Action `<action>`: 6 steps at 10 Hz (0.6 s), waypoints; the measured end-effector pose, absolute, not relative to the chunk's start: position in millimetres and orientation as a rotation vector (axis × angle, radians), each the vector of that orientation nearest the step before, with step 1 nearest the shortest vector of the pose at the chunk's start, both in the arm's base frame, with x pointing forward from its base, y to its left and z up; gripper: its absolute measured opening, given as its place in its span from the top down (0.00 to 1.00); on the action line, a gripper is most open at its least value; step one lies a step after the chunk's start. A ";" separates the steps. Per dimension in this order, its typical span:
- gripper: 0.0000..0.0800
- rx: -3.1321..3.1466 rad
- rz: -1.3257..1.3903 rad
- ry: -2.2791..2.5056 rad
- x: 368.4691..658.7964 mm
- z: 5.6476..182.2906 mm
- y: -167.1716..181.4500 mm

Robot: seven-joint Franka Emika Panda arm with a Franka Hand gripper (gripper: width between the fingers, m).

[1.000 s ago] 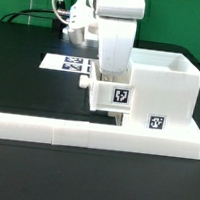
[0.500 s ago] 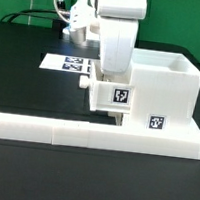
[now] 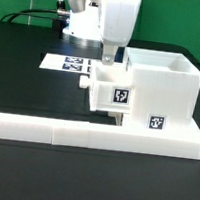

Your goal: Assemble drawer

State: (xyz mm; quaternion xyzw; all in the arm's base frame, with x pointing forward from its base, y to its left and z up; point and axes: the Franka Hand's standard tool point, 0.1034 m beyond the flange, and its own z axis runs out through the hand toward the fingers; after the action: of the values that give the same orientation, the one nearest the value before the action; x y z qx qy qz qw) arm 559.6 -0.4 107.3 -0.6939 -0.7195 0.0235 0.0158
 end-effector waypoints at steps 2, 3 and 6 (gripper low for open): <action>0.19 -2.074 0.077 -2.320 559.9 110.8 -29.8; 0.19 -2.046 0.081 -2.339 559.2 107.9 -42.6; 0.19 -2.019 0.063 -2.342 558.0 104.5 -43.5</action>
Offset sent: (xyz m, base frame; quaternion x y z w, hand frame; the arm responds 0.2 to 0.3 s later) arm 0.0000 0.0000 0.0000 0.0000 0.0650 0.0000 0.9979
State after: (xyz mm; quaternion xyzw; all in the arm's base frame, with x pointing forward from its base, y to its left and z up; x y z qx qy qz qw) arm 558.0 -43.5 104.5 -0.6525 -0.7571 0.0204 0.0245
